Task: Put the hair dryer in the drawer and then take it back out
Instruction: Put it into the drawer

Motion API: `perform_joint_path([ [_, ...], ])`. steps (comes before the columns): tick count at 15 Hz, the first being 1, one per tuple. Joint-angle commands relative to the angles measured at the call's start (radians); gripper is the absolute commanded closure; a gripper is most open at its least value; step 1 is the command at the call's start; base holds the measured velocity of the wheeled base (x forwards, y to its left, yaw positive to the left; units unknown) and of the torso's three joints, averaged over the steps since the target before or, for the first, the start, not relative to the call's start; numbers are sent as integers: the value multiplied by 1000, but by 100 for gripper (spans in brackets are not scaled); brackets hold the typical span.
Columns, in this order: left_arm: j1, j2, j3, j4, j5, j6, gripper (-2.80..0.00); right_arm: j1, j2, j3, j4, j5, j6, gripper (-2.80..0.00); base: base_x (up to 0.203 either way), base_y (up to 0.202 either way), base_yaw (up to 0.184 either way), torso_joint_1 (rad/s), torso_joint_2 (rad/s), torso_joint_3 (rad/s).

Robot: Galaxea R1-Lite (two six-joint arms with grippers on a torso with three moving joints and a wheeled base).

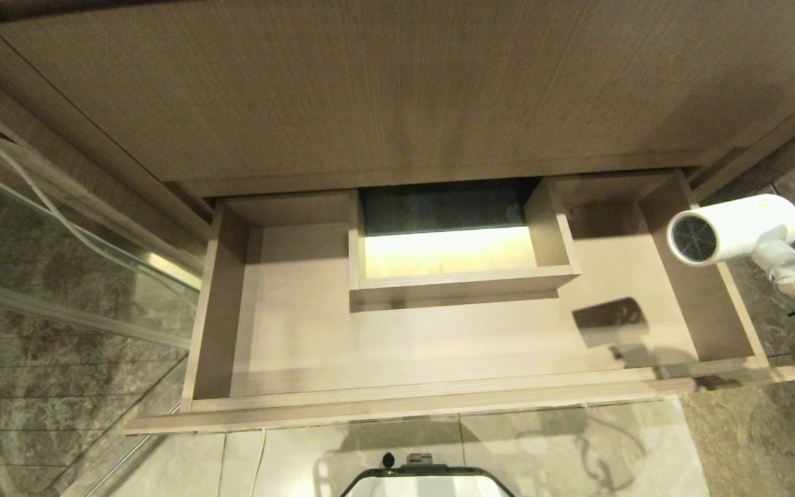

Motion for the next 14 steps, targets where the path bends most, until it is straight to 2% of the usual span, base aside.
perform_joint_path([
  [1,0,0,1,-1,0,0,0,0,119,-68,1,3,-4,0,0,0,0,-252,491,242],
  [5,0,0,1,-1,0,0,0,1,262,-197,8,2,-2,0,0,0,0,-116,233,113],
  [14,0,0,2,-1,0,0,0,52,698,-445,6,3,-1,0,0,0,0,-4,7,5],
])
